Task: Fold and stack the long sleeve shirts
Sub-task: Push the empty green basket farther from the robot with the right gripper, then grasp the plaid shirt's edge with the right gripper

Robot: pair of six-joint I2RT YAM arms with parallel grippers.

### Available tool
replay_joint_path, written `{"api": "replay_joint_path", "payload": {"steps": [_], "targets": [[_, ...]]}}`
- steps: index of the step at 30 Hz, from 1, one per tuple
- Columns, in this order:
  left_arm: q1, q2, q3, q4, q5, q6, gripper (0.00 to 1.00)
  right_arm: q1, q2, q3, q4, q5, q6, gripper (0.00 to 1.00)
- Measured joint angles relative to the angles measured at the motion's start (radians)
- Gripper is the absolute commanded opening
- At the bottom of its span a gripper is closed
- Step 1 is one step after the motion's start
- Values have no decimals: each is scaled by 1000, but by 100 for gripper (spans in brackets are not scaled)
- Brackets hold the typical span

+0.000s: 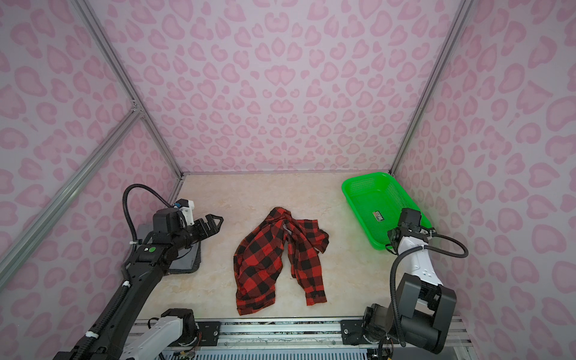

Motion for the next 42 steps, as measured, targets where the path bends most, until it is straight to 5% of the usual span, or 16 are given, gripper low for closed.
{"api": "replay_joint_path", "payload": {"steps": [6,16,24,29,37,42], "targets": [[-8,11,3,-2,16,1,99,-40,2,12,16,-11,39,6],[-10,21,11,-9,23,11,98,-24,218,154,76,-81,74,12],[-10,32,14,-10,25,14,98,41,266,212,100,-71,134,45],[-10,31,14,-15,26,21,98,91,129,139,115,-61,140,66],[-20,-16,20,-69,29,42,98,324,-156,32,84,-27,75,69],[-23,-82,-3,-105,-5,56,98,653,-220,-3,103,-49,-11,67]]}}
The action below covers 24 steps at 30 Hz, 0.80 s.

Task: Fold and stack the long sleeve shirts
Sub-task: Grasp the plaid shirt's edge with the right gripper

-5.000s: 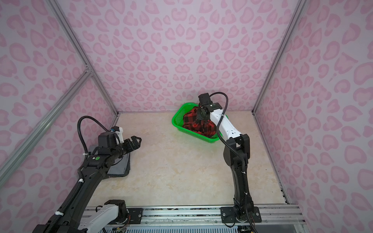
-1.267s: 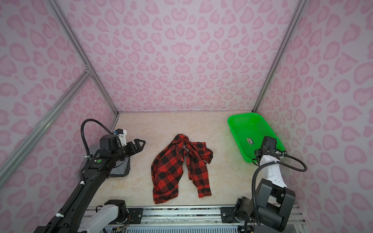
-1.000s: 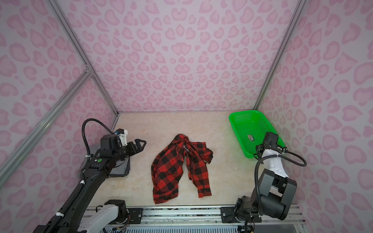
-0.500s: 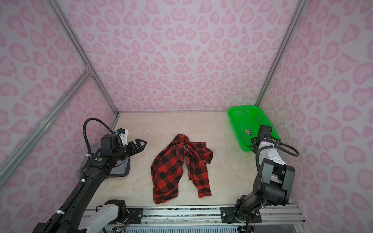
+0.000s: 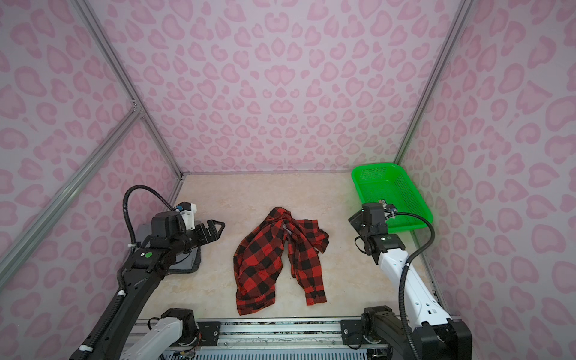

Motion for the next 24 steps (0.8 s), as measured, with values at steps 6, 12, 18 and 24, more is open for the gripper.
{"api": "replay_joint_path", "payload": {"steps": [6,12,18,24], "targets": [[-2,-2,-2,-13,-29,8,98,423,188,112,22,-40,-101,65],[-2,-18,-3,-32,-53,11,98,738,364,126,100,-63,-124,65],[-3,-20,-3,-34,-60,10,99,863,542,144,140,-51,-118,60],[-3,-21,-8,-35,-59,10,98,859,619,149,150,-18,-118,41]]}}
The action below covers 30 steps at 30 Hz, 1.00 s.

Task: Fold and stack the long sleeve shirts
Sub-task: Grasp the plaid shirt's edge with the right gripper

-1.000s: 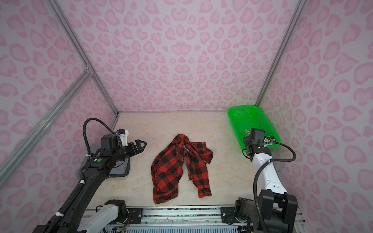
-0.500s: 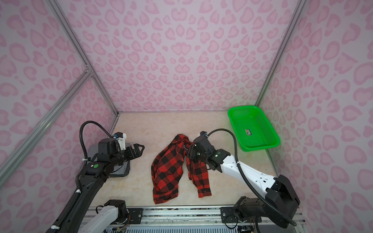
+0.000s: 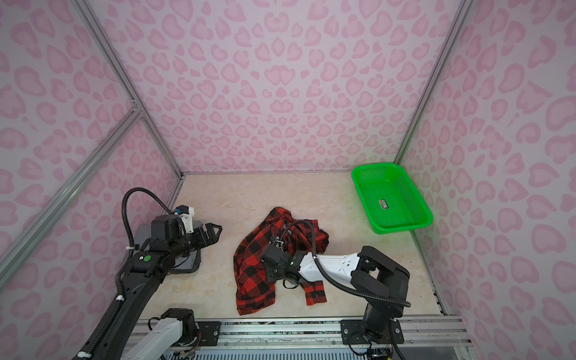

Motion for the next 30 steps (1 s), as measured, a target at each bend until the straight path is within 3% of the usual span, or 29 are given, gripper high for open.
{"api": "replay_joint_path", "payload": {"steps": [3,10,15,30], "targets": [[-3,0,-5,0,3,-2,99,-3,19,5,19,11,-6,32],[-32,1,-55,10,30,-50,98,-35,55,-9,60,-16,-12,0],[-123,6,-129,26,41,-121,97,-43,-34,8,34,-11,-28,0],[-460,118,-215,164,-64,-266,97,-143,-578,122,-203,161,-135,0]]}}
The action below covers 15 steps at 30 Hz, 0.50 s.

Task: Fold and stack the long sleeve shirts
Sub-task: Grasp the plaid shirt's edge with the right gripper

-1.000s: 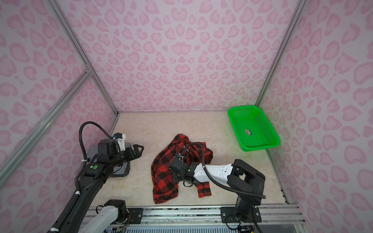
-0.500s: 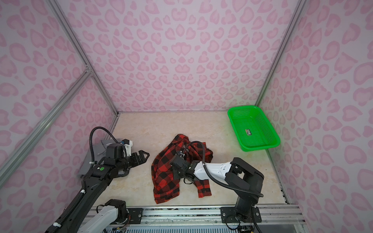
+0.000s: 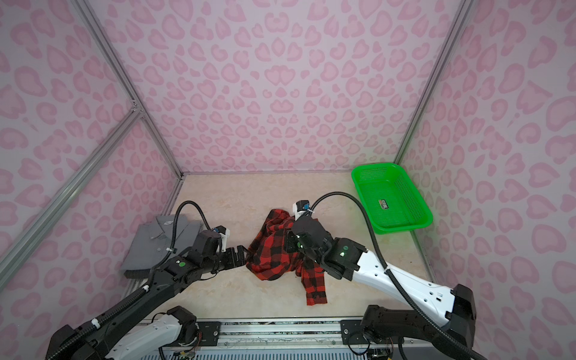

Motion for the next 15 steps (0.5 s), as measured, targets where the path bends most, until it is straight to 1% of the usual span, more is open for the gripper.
{"api": "replay_joint_path", "payload": {"steps": [3,7,8,9,10,11,12,13,15], "targets": [[-63,40,-2,40,-18,-16,97,-77,-51,8,-44,10,-20,0],[-138,117,-2,108,-40,-28,98,-224,-70,-34,-84,-57,-24,0],[-158,145,3,123,-50,-37,98,-258,-70,-49,-91,-67,-24,3],[-174,169,9,132,-52,-42,98,-283,-67,-59,-95,-81,-25,14],[-193,199,19,145,-52,-44,97,-311,-59,-68,-97,-105,-26,30],[-213,233,35,159,-59,-44,97,-336,-48,-72,-98,-128,-31,42],[-232,269,53,168,-60,-44,97,-357,-36,-76,-101,-141,-35,53],[-247,297,67,177,-62,-44,97,-381,-26,-78,-110,-149,-41,59],[-275,352,95,200,-70,-44,97,-431,-24,-100,-130,-150,-47,64]]}}
